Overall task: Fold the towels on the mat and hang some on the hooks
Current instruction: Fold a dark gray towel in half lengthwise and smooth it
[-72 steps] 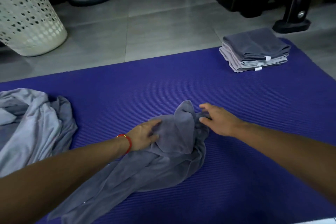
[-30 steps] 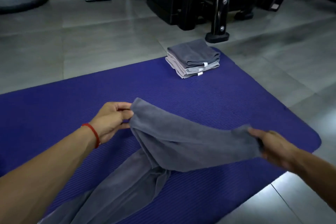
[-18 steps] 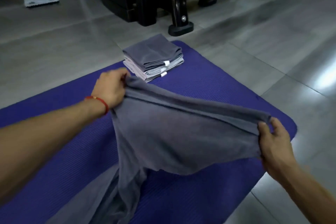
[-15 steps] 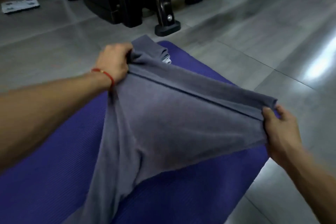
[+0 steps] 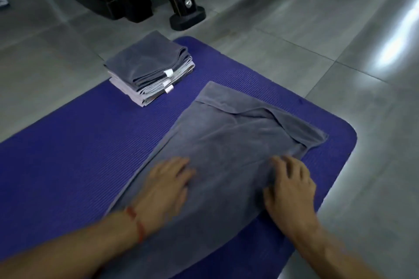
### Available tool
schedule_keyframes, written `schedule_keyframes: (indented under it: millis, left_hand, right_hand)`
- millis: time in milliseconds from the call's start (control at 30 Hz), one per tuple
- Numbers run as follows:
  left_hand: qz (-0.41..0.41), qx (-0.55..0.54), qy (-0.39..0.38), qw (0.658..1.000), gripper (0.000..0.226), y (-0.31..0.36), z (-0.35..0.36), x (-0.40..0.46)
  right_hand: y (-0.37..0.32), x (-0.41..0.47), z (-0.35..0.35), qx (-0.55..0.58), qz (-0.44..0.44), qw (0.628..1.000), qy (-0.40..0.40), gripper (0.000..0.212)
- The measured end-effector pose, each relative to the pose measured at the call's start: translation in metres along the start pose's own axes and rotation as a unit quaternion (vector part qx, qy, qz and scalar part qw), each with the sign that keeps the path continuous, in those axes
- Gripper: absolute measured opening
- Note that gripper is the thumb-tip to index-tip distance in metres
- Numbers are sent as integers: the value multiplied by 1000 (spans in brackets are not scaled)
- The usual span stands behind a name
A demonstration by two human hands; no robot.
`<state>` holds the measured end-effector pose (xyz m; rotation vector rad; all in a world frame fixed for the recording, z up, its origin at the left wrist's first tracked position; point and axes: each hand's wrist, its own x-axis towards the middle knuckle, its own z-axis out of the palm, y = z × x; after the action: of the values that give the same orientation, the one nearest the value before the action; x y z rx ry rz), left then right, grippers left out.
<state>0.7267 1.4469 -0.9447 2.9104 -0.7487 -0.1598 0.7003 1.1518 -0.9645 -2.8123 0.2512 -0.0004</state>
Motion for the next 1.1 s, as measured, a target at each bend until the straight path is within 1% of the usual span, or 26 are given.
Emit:
schedule_keyframes:
  millis: [67,100,167,200,233,267,333,367,400,433,467,500,533,600,633,667,733,800,867,900,933,967,1000,1033,1067,1100]
  left_hand:
    - [-11,2,27,1000,49,-6,27,-87]
    - [-39,12,14,999,53,-15,39,-125]
    - [-82,58,3,995,62,-29,54,-192]
    - [-111,76,27,991,68,-34,58,-224]
    - [-149,83,40,985,74,-32,58,-253]
    - [-185,115,51,975,78,-30,60,-279]
    - [-252,190,48,948,77,-27,50,-324]
    - [-305,160,28,939,77,-23,41,-342]
    - [-366,111,26,924,78,-20,36,-361]
    - [-443,45,-2,895,76,-17,30,-373]
    - [-495,-5,-17,869,71,-13,26,-385]
    - [-542,-52,-35,838,61,-13,17,-394]
    - [-568,-78,-41,819,47,-15,12,-405]
    - [-585,-94,-35,805,21,-18,-4,-419]
    - [-589,-88,-23,803,16,-27,-12,-422]
    - [-590,-78,9,803,13,-40,-19,-424]
    - [-598,-73,95,793,10,-73,-38,-421]
    - [-601,-103,188,770,11,-112,-64,-413]
    - [-606,-153,278,730,20,-146,-85,-407]
    - [-616,-170,312,703,27,-157,-85,-405]
    - [-631,-181,326,680,33,-161,-80,-404]
    - [-655,-196,308,662,39,-159,-63,-407]
    - [-679,-222,268,647,46,-149,-40,-409]
    - [-701,-256,210,631,54,-133,-14,-412]
    - [-713,-275,154,626,61,-114,10,-416]
    - [-717,-269,123,631,65,-97,29,-420]
  right_hand:
    - [-14,-21,7,-42,-125,991,-29,69]
    - [-20,-29,12,-49,-188,980,-47,71]
    - [-37,-43,15,-60,-298,949,-90,80]
    - [-48,-50,16,-59,-346,930,-111,86]
    - [-59,-57,19,-55,-389,911,-127,90]
    - [-70,-64,22,-56,-425,893,-141,93]
    - [-94,-81,31,-66,-486,857,-162,92]
    - [-107,-90,35,-67,-514,837,-174,89]
    - [-121,-98,39,-67,-539,818,-188,86]
    - [-133,-108,42,-71,-564,799,-198,84]
    - [-145,-117,44,-74,-582,784,-204,83]
    - [-156,-125,46,-78,-596,772,-206,83]
    - [-167,-131,48,-78,-608,763,-205,83]
    - [-185,-138,51,-74,-619,756,-198,83]
    - [-193,-139,51,-67,-621,757,-192,84]
    - [-200,-139,50,-62,-622,757,-190,84]
    - [-211,-137,45,-48,-620,761,-184,84]
    - [-214,-135,38,-30,-606,773,-185,82]
    - [-206,-136,32,-8,-593,782,-190,77]
    - [-199,-136,28,7,-588,785,-192,76]
    - [-191,-136,25,17,-582,789,-197,76]
    - [-182,-135,22,18,-576,792,-201,78]
    - [-172,-133,20,20,-571,794,-206,81]
    - [-162,-131,19,23,-564,798,-213,81]
    - [-154,-130,17,23,-558,799,-223,80]
    - [-149,-132,15,24,-555,801,-222,72]
